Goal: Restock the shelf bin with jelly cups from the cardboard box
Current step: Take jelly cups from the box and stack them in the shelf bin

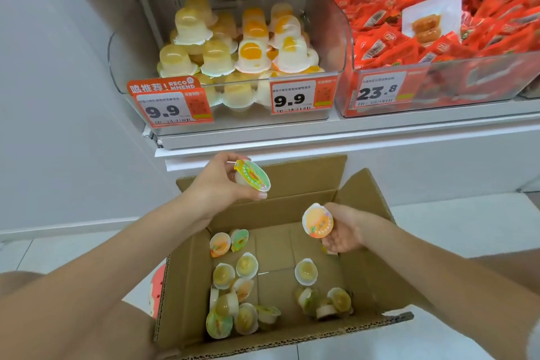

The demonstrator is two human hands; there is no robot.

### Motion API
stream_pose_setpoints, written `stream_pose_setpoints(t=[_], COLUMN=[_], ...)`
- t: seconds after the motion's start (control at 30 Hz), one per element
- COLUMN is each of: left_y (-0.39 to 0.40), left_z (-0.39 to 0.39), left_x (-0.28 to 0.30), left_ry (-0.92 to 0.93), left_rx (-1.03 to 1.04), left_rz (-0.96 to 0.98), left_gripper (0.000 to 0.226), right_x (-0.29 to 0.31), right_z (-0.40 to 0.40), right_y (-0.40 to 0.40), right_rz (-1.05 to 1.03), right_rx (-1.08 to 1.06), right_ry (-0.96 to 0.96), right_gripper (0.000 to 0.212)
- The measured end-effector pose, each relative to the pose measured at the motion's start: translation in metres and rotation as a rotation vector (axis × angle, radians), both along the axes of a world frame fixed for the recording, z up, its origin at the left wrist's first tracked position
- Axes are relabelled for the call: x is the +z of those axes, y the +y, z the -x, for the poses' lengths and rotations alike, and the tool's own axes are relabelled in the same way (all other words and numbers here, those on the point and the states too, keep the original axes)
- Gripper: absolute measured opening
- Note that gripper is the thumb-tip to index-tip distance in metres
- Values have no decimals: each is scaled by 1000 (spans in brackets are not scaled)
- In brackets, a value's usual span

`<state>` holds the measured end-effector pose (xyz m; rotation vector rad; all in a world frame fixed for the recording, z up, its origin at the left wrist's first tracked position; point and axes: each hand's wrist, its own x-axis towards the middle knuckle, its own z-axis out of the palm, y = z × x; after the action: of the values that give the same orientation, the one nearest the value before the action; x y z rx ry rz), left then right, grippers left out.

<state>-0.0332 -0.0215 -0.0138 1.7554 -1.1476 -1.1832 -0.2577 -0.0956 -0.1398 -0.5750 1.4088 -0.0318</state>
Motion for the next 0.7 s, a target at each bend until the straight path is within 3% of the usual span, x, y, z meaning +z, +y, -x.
stream_pose_setpoints(t=[0.17, 0.27, 0.4, 0.5, 0.6, 0.7], left_y=[8, 14, 10, 8, 10, 12], left_z=[-23, -40, -49, -49, -50, -53], left_x=[-18, -28, -34, -34, -33, -37], left_ry=[-63, -79, -98, -80, -80, -94], left_rx=[-67, -28, -8, -27, -51, -71], left_rz=[-91, -133, -163, -161, -153, -149], left_gripper=[62, 62, 62, 61, 60, 61], right_x=[-79, -131, -167, -179, -179, -152], right_z=[-8, -7, -16, -30, -38, -37], right_y=[13, 19, 27, 36, 44, 33], right_rz=[-27, 340, 474, 597, 638, 538], right_rx=[100, 555, 1090, 1288, 1263, 880], right_ry=[30, 411, 471, 571, 588, 412], right_gripper=[31, 44, 64, 64, 63, 32])
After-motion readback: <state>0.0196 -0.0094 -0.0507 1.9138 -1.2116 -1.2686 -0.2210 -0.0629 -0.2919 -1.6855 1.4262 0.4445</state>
